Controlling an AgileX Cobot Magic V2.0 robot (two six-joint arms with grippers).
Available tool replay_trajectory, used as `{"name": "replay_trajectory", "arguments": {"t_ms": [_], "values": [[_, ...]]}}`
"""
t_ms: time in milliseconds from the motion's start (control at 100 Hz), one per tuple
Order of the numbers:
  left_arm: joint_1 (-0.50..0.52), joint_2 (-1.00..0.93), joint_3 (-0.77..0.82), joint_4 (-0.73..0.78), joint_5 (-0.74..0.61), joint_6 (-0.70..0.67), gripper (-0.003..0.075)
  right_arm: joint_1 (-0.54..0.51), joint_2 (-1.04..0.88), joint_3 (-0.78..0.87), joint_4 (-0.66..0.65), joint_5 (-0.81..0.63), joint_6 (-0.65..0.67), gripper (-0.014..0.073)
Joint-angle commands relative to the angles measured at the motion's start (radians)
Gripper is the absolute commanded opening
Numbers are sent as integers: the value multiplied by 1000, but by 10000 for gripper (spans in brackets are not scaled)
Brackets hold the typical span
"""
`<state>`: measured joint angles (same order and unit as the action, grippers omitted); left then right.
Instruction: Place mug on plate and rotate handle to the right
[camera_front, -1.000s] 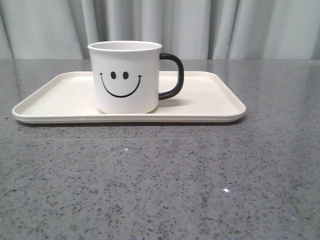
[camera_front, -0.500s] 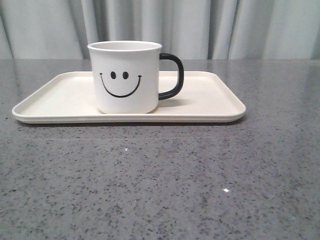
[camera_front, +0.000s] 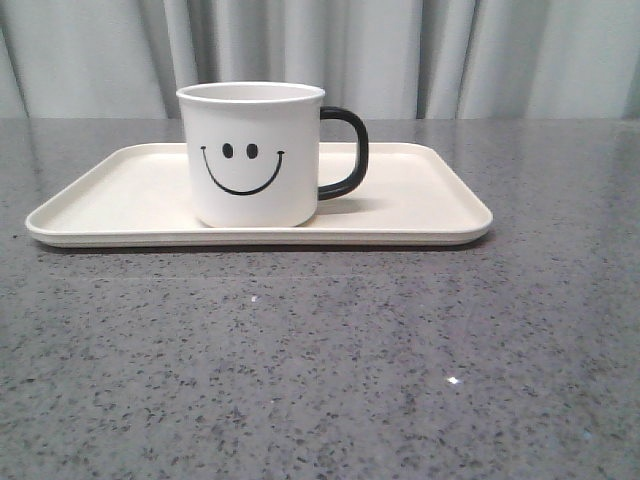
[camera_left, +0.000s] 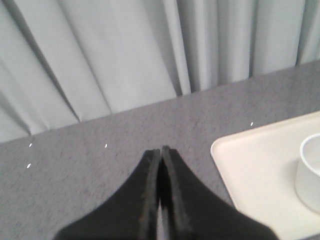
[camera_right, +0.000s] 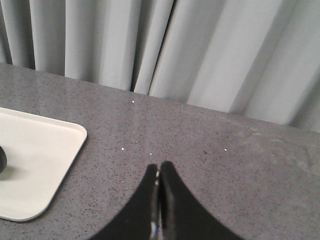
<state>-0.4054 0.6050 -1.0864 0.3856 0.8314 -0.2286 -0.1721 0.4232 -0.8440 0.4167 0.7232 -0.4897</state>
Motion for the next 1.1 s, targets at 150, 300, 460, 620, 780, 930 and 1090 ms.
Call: {"name": "replay_trajectory", "arguments": {"t_ms": [150, 300, 460, 620, 780, 930, 1090], "values": [[133, -212, 462, -47, -661, -12, -20, -6, 7, -22, 5, -72, -8, -120], [202, -364, 726, -98, -890, -12, -20, -6, 7, -22, 5, -72, -8, -120], [267, -500, 880, -197, -924, -12, -20, -6, 7, -22, 5, -72, -8, -120], [319, -590, 972, -265, -928, -12, -20, -6, 7, -22, 5, -72, -8, -120], [339, -640, 1030, -265, -936, -12, -20, -6, 7, -22, 5, -72, -8, -120], [339, -640, 1087, -265, -967, -12, -20, -6, 7, -20, 5, -74, -8, -120], [339, -640, 1096, -263, -963, -12, -20, -6, 7, -20, 5, -74, -8, -120]]}}
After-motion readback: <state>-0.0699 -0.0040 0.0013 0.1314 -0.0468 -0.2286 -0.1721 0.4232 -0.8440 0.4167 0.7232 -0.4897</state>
